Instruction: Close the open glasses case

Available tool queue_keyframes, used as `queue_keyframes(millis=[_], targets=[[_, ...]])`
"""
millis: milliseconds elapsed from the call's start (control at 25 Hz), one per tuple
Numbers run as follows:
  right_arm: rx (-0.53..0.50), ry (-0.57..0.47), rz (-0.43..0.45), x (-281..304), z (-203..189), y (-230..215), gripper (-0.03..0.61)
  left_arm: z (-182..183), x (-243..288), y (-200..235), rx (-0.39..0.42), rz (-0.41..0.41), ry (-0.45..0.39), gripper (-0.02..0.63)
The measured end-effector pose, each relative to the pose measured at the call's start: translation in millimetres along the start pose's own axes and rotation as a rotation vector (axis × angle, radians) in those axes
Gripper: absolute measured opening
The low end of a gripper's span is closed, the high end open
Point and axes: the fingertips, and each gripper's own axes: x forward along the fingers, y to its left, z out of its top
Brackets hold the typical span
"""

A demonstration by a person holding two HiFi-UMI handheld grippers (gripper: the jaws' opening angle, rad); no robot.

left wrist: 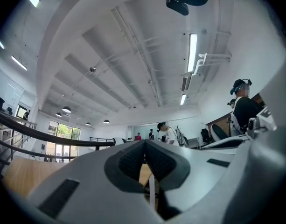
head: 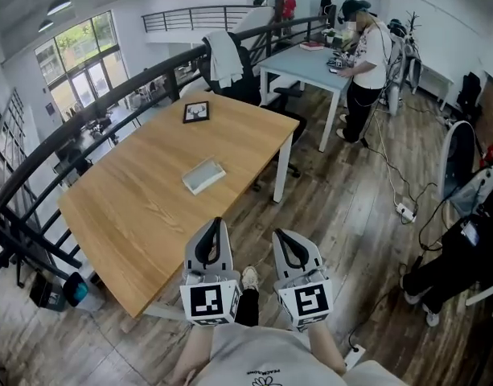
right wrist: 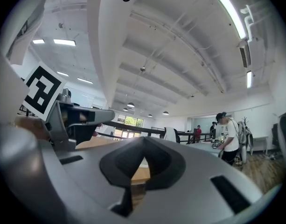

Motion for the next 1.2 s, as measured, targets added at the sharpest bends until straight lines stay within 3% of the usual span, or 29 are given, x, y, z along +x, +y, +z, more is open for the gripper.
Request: queue_keyframes(millis=[360,680,960,1200], targets=[[-0.003,0.008,0.074,136.2,-12.5,-43.5,0.006,-21.1,131.7,44.3,-0.013,0.003,-0.009,0.018],[0.022,0.008,0.112,275.6,-1.7,-94.7,0.006,-8.9,253.7,96.1,0.018,0.061,-0.025,0.018],[0.079,-0.025,0.101,346.7,-0.2,-108.3,0.006,-12.1,297.5,134.0,-0.019,0.124,-0.036,0.018],[0.091,-0.056,0.162,377.3,8.2,-105.9,0.006,-13.2,312.9,146.9,0.008,0.175,-0.025,0.018]])
